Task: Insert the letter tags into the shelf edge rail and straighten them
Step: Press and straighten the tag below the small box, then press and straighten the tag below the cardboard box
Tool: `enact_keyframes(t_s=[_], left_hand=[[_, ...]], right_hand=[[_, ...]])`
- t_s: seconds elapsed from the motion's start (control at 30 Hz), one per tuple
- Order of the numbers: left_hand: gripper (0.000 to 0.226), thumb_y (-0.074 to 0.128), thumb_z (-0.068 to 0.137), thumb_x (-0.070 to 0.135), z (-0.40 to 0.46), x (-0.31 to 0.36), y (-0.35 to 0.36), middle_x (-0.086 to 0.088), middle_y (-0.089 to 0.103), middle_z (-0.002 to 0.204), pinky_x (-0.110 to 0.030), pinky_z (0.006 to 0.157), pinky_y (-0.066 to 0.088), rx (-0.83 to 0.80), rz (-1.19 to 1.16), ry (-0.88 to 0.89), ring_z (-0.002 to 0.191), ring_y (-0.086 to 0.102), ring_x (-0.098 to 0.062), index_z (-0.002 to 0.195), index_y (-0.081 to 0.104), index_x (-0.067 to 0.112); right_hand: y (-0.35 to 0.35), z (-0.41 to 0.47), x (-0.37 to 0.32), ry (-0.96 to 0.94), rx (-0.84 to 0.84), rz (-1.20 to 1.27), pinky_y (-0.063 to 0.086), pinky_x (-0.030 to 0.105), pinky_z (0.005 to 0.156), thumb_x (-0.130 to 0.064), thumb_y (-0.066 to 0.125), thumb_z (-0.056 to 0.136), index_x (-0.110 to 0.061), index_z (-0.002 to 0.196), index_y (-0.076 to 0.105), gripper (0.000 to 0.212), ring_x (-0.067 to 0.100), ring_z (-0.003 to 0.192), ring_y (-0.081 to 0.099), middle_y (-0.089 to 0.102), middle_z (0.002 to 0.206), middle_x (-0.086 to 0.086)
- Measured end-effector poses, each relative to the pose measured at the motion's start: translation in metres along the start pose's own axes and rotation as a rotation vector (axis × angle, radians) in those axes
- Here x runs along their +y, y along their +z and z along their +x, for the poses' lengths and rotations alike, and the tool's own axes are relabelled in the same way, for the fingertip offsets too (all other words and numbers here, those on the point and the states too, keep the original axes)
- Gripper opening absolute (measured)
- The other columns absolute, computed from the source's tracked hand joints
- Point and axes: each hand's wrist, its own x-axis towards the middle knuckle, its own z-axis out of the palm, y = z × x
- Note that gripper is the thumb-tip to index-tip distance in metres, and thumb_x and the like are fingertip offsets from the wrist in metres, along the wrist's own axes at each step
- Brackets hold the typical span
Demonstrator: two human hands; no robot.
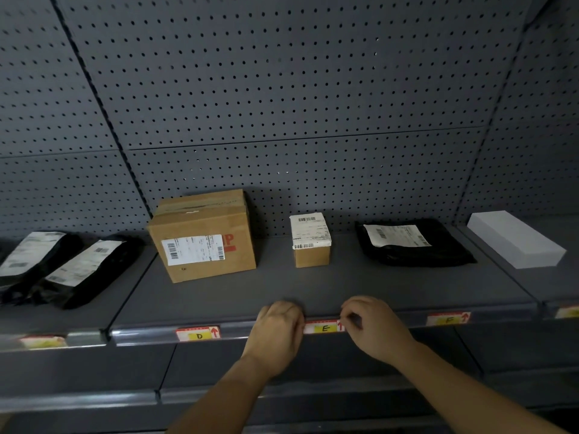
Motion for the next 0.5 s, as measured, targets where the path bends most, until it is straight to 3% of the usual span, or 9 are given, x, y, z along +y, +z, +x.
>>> enact_keyframes(t_s=[0.1,0.27,0.5], left_hand=[[0.008,0.048,0.092,0.033,-0.01,-0.016,-0.017,0.013,0.055,0.101,-0.025,0.093,0.034,0.035,0.007,0.012,0.099,0.046,-0.005,0.094,0.055,0.032],[0.006,0.053,0.087,0.03,-0.044,-0.072,-0.046,0.012,0.057,0.098,-0.027,0.089,0.038,0.068,0.043,-0.032,0.096,0.05,-0.008,0.092,0.056,0.032],[0.016,0.068,0.078,0.024,-0.1,-0.184,-0.093,0.013,0.059,0.098,-0.026,0.079,0.036,0.144,0.089,-0.108,0.095,0.053,-0.012,0.092,0.062,0.029]], right_hand=[[0.001,0.009,-0.022,0.014,0.022,0.028,0.047,0.018,0.083,-0.028,0.064,0.089,-0.028,0.094,0.066,0.006,0.001,0.091,0.054,0.059,0.097,-0.015],[0.033,0.029,-0.084,-0.032,0.073,0.078,0.051,0.024,0.08,-0.026,0.066,0.087,-0.025,0.086,0.067,0.002,0.004,0.087,0.056,0.061,0.092,-0.014],[0.093,0.054,-0.184,-0.089,0.079,0.035,0.046,0.021,0.087,-0.029,0.063,0.089,-0.025,0.095,0.067,0.008,0.006,0.097,0.055,0.062,0.104,-0.012]])
